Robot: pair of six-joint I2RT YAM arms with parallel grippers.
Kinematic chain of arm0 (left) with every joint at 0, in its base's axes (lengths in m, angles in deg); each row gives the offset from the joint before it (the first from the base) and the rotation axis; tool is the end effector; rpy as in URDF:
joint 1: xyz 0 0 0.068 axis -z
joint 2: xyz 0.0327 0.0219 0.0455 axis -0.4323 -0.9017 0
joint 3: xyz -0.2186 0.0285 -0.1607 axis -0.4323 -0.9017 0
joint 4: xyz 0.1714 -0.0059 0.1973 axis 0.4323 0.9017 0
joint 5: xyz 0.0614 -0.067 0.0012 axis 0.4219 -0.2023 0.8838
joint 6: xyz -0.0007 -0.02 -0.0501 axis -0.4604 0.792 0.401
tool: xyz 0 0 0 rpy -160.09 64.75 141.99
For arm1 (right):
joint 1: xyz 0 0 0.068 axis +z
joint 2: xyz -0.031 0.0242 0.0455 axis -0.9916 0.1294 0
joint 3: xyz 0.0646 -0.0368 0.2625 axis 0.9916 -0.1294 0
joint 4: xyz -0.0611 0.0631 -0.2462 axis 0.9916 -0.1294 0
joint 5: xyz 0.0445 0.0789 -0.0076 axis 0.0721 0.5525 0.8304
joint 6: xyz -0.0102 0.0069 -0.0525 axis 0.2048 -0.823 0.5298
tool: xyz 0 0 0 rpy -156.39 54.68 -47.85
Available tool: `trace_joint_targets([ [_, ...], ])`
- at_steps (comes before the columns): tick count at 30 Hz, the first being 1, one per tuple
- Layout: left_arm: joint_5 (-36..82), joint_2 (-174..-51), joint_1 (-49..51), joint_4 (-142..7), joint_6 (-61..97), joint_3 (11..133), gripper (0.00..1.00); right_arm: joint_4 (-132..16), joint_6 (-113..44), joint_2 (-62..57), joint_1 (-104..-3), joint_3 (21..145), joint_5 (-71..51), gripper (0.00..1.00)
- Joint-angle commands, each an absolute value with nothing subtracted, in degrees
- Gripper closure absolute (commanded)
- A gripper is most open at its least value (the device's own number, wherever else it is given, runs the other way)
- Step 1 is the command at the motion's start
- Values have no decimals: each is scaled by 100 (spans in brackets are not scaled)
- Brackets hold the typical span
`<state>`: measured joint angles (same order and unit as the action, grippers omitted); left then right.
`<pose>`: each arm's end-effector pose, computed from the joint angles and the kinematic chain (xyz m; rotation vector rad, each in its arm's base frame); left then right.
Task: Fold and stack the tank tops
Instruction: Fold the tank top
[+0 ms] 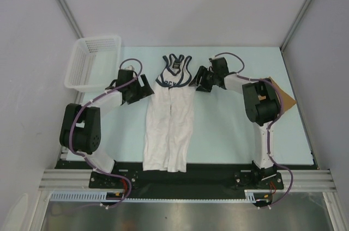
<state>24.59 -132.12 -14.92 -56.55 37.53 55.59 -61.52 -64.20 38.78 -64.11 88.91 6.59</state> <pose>0.3364 -0.0676 0.1887 -0.3888 2.4232 -0.4678 0.4329 0.1600 0.1443 0.1712 2.4784 0.9497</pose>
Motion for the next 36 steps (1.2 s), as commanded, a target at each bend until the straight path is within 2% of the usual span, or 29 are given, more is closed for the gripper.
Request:
trace_joint_targets([
  [1,2397,-13109,-1524,-6148,3628,5690,5,-6115,-6449,4495,-6542,9488,833,39],
  [4,2336,-13241,-1560,-6130,3637,5770,5,-6273,-6484,4987,-6552,10138,1062,51],
  [7,2300,-13329,-1586,-6183,3645,5787,5,-6581,-6423,5330,-6587,10674,1054,74],
  [8,2292,-13364,-1595,-6192,3610,5813,5,-6677,-6414,5375,-6683,10754,1010,98],
  [9,2248,-13425,-1595,-6183,3593,5892,5,-6730,-6440,5410,-6762,10842,992,100],
  [17,1756,-14242,-1577,-6376,3558,6559,9,-6555,-6511,5287,-7545,10622,1316,100],
  [18,1721,-14347,-1560,-6385,3540,6665,10,-6581,-6467,5304,-7562,10658,1378,97],
  [19,1729,-14462,-1551,-6342,3522,6805,10,-6625,-6423,5339,-7554,10780,1422,74],
  [20,1651,-14698,-1542,-6315,3470,7077,10,-6686,-6397,5401,-7536,10825,1579,61],
  [22,1536,-14910,-1525,-6324,3435,7307,13,-6670,-6370,5410,-7510,10834,1686,47],
  [23,1484,-15042,-1516,-6289,3426,7534,14,-6696,-6344,5358,-7492,10790,1669,45],
  [29,1509,-15658,-1366,-6148,3329,8141,16,-6582,-6229,4866,-7483,9975,1423,45],
  [35,1465,-16202,-1261,-5937,3373,8739,28,-6397,-6230,4496,-7317,9349,1265,50],
  [36,1474,-16281,-1243,-5850,3373,8845,33,-6406,-6221,4470,-7255,9314,1212,51],
])
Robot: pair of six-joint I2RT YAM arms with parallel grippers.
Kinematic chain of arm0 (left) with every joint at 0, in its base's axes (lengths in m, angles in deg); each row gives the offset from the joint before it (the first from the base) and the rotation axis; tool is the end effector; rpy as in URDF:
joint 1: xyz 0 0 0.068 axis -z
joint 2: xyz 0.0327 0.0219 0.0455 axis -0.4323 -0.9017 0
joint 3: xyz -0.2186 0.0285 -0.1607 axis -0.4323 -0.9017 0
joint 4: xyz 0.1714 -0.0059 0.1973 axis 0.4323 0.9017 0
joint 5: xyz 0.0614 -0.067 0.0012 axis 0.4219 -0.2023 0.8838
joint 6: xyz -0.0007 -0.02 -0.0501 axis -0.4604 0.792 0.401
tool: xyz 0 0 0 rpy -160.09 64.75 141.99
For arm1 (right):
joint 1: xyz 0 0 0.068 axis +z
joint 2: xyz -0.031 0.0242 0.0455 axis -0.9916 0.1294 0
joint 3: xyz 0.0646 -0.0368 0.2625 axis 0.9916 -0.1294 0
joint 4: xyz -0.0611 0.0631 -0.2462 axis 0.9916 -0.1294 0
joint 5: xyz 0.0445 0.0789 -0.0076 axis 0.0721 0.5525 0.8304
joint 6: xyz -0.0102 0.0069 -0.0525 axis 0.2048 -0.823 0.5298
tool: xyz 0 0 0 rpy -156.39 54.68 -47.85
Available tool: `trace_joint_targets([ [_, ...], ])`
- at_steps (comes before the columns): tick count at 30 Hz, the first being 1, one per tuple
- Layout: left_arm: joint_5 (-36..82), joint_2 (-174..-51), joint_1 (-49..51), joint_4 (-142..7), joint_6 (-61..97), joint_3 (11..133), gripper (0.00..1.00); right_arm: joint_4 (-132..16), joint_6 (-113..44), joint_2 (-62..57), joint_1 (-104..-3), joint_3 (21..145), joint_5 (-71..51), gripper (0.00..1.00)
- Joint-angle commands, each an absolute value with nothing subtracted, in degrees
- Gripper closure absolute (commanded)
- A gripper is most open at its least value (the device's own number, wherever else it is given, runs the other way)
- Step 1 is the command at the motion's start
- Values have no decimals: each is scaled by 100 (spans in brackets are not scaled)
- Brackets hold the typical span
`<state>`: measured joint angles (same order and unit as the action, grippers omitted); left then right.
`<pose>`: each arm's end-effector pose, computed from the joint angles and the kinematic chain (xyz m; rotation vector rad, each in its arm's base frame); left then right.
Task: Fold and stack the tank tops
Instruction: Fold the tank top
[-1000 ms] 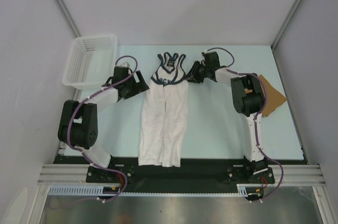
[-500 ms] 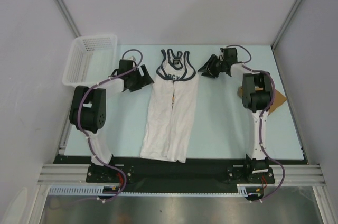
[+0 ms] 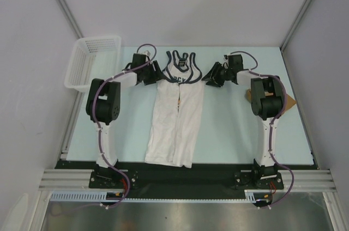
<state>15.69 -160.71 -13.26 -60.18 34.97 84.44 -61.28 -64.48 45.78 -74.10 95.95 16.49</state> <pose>0.4586 -0.1101 0.1533 -0.2083 2.3932 -0.6602 0.4774 0.0913 0.1280 0.2929 2.4273 1.0828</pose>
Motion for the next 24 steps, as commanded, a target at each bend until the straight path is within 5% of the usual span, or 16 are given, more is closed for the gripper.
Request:
trace_joint_targets([
  [1,1526,-16430,-1226,-5779,3373,8942,38,-6467,-6203,4478,-7211,9322,1107,53],
  [5,1475,-16730,-1182,-5708,3486,9416,73,-6450,-6299,4619,-7167,9497,1053,72],
  [6,1466,-16774,-1182,-5795,3531,9461,93,-6476,-6317,4689,-7176,9594,1062,77],
  [7,1500,-16809,-1182,-5814,3644,9513,100,-6554,-6317,4750,-7176,9803,1097,86],
  [10,1720,-16967,-1190,-5700,3811,9794,100,-6835,-6282,5110,-7184,10356,1019,100],
  [18,2116,-17249,-1217,-5858,4365,10330,99,-7732,-6203,6190,-7378,12397,1009,100],
  [20,2133,-17328,-1226,-5875,4445,10471,89,-7926,-6221,6315,-7404,12661,1141,71],
  [23,2089,-17083,-1252,-5927,4366,10211,36,-7953,-6089,6079,-7378,12400,1186,50],
  [24,2159,-16873,-1252,-6006,4323,9982,29,-7866,-6071,5913,-7378,11824,1168,47],
])
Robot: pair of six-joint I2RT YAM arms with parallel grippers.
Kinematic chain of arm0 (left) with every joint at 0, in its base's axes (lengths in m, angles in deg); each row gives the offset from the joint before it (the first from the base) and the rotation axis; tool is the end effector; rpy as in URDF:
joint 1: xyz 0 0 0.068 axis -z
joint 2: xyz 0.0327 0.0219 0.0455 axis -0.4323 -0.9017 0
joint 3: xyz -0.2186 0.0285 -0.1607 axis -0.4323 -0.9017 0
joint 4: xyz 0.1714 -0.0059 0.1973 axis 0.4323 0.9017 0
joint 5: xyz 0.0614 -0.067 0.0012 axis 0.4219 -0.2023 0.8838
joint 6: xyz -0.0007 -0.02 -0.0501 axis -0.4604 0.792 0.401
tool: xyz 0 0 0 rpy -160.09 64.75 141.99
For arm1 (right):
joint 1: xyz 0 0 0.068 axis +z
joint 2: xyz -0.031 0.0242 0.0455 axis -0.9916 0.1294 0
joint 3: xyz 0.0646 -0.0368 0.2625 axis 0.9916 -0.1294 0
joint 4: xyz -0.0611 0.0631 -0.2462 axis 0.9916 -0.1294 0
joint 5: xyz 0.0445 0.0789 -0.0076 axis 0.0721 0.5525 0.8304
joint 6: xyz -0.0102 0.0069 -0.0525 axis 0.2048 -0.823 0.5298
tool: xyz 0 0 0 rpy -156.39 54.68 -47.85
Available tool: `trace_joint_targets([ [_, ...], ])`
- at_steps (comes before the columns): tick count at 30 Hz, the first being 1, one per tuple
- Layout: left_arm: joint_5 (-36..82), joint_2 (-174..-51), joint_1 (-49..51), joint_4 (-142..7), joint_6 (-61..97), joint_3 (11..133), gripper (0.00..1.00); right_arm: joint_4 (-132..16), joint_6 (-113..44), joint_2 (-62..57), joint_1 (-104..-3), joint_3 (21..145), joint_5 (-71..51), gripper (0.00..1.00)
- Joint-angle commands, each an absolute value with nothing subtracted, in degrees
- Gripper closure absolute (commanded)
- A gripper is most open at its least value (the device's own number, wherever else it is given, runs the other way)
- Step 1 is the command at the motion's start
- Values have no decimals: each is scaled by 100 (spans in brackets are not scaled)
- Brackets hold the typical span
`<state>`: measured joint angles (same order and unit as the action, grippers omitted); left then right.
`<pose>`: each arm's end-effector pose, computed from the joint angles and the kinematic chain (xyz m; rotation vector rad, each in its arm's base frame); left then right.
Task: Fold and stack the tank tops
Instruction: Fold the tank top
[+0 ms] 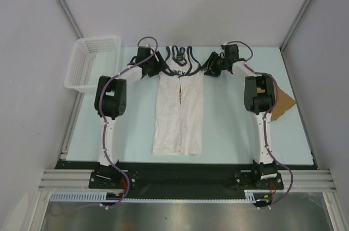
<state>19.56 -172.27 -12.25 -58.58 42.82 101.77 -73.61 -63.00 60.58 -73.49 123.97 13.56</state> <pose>0.5120 -0.1289 0.1490 -0.3655 2.3147 -0.6763 0.5445 0.1057 0.1330 0.2680 2.4116 1.0172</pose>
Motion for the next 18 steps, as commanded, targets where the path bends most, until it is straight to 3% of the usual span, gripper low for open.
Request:
trace_joint_targets([
  [1,2264,-16436,-1252,-6138,4218,9693,25,-7543,-6080,5485,-7369,11470,1194,45],
  [11,2599,-13279,-1103,-7018,4076,5231,6,-6213,-6045,2277,-6992,6911,755,45],
  [18,2933,-11055,-374,-6448,4269,3046,9,-6318,-6238,299,-6078,4648,35,48],
])
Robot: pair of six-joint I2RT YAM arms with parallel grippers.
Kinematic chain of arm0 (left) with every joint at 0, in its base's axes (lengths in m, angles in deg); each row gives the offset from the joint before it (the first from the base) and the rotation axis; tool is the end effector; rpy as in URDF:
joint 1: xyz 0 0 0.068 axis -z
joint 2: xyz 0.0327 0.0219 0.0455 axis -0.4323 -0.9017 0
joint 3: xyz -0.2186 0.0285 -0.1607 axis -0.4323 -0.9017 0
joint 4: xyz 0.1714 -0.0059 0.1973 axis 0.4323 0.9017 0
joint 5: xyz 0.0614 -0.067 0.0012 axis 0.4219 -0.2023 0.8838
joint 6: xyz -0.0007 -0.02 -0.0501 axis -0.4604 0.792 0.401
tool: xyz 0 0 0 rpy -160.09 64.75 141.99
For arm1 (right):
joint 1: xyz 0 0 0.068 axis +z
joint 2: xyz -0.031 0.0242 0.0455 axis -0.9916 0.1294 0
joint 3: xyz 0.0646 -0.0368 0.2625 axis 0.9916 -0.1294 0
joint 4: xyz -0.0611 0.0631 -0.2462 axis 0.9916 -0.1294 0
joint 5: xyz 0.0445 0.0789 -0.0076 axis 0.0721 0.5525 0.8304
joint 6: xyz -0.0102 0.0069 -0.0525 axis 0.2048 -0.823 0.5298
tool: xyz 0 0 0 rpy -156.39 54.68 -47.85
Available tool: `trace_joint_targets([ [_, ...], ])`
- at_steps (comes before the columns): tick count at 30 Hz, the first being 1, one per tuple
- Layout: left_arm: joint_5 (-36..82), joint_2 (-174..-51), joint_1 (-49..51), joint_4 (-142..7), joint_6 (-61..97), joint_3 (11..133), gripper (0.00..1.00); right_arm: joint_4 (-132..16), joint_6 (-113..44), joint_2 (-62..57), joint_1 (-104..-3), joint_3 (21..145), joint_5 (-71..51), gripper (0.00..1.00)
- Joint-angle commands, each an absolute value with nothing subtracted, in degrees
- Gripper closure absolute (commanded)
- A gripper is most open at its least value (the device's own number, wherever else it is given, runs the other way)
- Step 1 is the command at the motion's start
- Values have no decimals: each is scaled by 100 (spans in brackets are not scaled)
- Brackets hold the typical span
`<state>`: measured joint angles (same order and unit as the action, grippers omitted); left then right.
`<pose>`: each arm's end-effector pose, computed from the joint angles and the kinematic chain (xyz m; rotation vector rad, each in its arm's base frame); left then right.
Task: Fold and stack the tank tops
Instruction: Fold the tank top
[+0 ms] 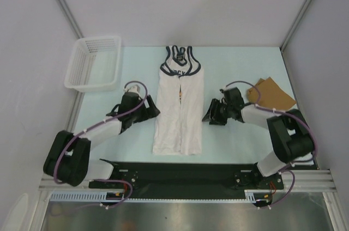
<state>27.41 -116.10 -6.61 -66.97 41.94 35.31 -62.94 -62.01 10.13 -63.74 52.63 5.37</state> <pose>0.2541 -0.0899 0.1759 -0.3123 2.3424 -0.5534 0.2863 0.1124 0.1456 0.1834 2.6307 0.8669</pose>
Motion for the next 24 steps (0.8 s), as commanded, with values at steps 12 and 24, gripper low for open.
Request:
trace_joint_targets([
  [12,2678,-9796,400,-5875,4920,1560,10,-6450,-7670,-540,-3899,3382,-871,63],
  [24,2768,-9366,427,-5918,5491,1007,0,-7724,-8013,-1691,-3608,3416,-1794,65],
])
